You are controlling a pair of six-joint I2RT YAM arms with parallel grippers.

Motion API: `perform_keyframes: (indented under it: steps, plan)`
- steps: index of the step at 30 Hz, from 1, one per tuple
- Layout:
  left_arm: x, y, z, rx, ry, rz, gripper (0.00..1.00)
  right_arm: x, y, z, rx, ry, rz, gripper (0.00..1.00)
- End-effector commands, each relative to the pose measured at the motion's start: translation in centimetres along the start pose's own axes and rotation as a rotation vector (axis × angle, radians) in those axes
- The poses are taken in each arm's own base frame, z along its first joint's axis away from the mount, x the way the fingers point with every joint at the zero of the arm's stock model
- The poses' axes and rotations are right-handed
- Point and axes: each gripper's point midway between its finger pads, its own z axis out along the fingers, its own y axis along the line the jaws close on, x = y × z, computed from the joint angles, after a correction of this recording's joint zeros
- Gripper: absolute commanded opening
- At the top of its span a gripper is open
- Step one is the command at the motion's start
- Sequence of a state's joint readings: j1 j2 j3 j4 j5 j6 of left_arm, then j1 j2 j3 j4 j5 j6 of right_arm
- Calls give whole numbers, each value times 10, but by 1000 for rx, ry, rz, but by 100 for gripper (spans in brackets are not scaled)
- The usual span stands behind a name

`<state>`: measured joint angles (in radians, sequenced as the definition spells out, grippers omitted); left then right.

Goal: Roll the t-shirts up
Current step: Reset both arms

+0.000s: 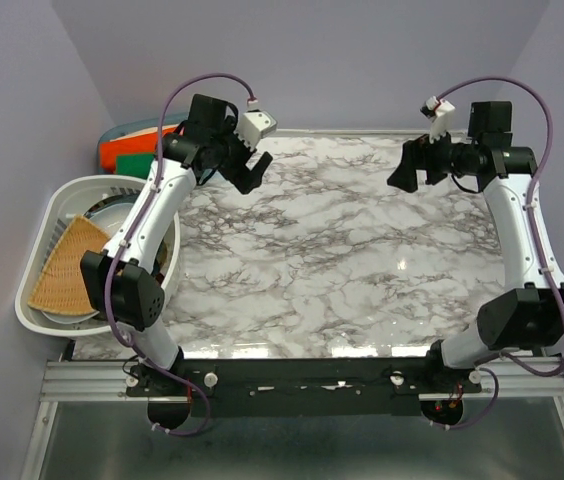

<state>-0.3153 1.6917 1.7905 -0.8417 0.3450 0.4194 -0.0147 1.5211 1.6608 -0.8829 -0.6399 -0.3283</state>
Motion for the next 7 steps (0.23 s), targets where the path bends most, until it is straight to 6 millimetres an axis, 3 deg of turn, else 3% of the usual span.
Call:
perform_keyframes:
  steps: [1, 3, 7]
  plan:
    - [-21, -15, 3, 48, -58, -143, 98, -9, 15, -27, 40, -51, -41, 100]
    - [-29, -11, 2, 28, -91, -166, 98, -12, 23, -38, 44, -68, -83, 100]
    - [-44, -18, 0, 67, -135, -126, 99, -10, 43, -43, -38, -76, -137, 100]
